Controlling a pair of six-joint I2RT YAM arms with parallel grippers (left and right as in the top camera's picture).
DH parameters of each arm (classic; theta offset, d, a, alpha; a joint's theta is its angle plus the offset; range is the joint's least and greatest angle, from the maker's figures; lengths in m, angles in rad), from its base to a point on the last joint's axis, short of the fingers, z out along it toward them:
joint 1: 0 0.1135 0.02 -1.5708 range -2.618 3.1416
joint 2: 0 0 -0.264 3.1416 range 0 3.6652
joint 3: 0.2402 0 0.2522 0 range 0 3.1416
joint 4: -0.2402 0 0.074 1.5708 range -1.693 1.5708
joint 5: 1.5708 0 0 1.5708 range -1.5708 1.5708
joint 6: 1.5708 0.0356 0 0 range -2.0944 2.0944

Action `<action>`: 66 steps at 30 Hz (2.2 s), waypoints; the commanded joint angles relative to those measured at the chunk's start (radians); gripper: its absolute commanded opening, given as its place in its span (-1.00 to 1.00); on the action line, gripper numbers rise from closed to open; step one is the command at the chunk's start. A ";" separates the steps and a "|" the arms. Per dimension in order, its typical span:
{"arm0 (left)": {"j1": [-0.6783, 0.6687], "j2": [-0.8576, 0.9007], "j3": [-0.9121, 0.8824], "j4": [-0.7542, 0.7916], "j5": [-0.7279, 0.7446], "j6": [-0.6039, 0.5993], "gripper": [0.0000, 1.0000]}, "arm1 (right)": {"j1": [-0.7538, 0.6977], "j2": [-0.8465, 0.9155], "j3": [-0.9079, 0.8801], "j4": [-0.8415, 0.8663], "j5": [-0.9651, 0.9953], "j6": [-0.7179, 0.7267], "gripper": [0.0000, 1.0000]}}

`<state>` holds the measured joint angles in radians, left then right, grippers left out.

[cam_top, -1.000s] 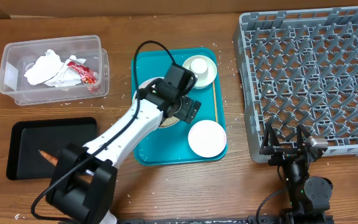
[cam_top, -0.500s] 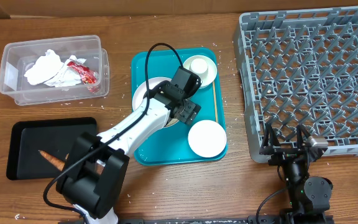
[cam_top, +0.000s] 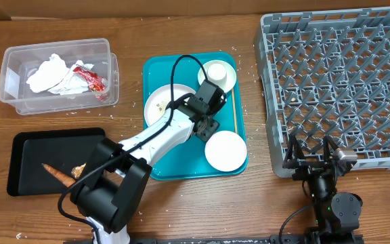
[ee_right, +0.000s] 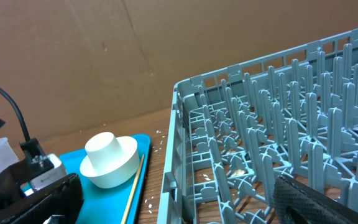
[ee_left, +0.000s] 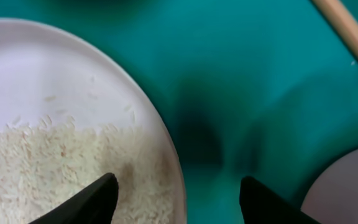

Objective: Sort waste into correct bins and load items into the dishwasher
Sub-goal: 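Grasp the rim of the white plate with the left gripper and lift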

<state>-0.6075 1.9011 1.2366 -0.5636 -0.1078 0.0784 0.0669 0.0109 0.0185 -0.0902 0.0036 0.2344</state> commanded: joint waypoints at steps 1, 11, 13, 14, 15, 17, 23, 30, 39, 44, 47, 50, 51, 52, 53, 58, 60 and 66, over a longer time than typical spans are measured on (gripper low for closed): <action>-0.002 0.008 -0.007 -0.018 0.007 0.003 0.31 | 0.005 -0.008 -0.011 0.006 -0.005 -0.007 1.00; -0.002 0.008 -0.044 -0.011 0.008 -0.032 0.29 | 0.005 -0.008 -0.011 0.006 -0.005 -0.006 1.00; -0.002 0.008 -0.044 -0.011 0.007 -0.037 0.23 | 0.005 -0.008 -0.011 0.006 -0.005 -0.006 1.00; -0.002 0.008 -0.044 -0.011 0.006 -0.037 0.19 | 0.005 -0.008 -0.011 0.006 -0.005 -0.007 1.00; -0.002 0.008 -0.044 -0.011 0.006 -0.037 0.14 | 0.005 -0.008 -0.011 0.006 -0.005 -0.006 1.00; -0.002 0.008 -0.044 -0.010 0.007 -0.038 0.07 | 0.005 -0.008 -0.011 0.006 -0.005 -0.006 1.00; -0.002 0.008 -0.044 -0.011 0.006 -0.042 -0.21 | 0.005 -0.008 -0.011 0.006 -0.005 -0.006 1.00; -0.003 -0.001 -0.016 -0.023 0.000 -0.079 -0.43 | 0.005 -0.008 -0.011 0.006 -0.005 -0.006 1.00; -0.003 -0.001 0.024 -0.074 -0.027 -0.079 -0.92 | 0.005 -0.008 -0.011 0.006 -0.005 -0.006 1.00; -0.003 -0.002 0.044 -0.099 -0.027 -0.086 -0.91 | 0.005 -0.008 -0.011 0.006 -0.005 -0.006 1.00; -0.003 -0.003 0.082 -0.143 -0.027 -0.088 -0.91 | 0.005 -0.008 -0.011 0.006 -0.005 -0.006 1.00; -0.003 -0.004 0.127 -0.183 -0.026 -0.102 -0.92 | 0.005 -0.008 -0.011 0.006 -0.005 -0.006 1.00; -0.003 -0.004 0.134 -0.186 -0.023 -0.107 -0.90 | 0.005 -0.008 -0.011 0.006 -0.005 -0.006 1.00; -0.003 -0.004 0.134 -0.185 -0.023 -0.109 -0.89 | 0.005 -0.008 -0.011 0.006 -0.005 -0.006 1.00; -0.003 -0.003 0.131 -0.186 -0.023 -0.109 -0.83 | 0.005 -0.008 -0.011 0.006 -0.005 -0.006 1.00; -0.002 0.004 0.120 -0.186 -0.022 -0.109 -0.74 | 0.005 -0.008 -0.011 0.006 -0.005 -0.006 1.00; -0.003 0.008 0.120 -0.188 -0.022 -0.109 -0.75 | 0.005 -0.008 -0.011 0.006 -0.005 -0.006 1.00; -0.003 0.008 0.117 -0.184 -0.016 -0.120 -0.14 | 0.005 -0.008 -0.011 0.006 -0.005 -0.007 1.00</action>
<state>-0.6090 1.9011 1.3487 -0.7486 -0.1173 -0.0307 0.0669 0.0109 0.0185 -0.0898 0.0032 0.2348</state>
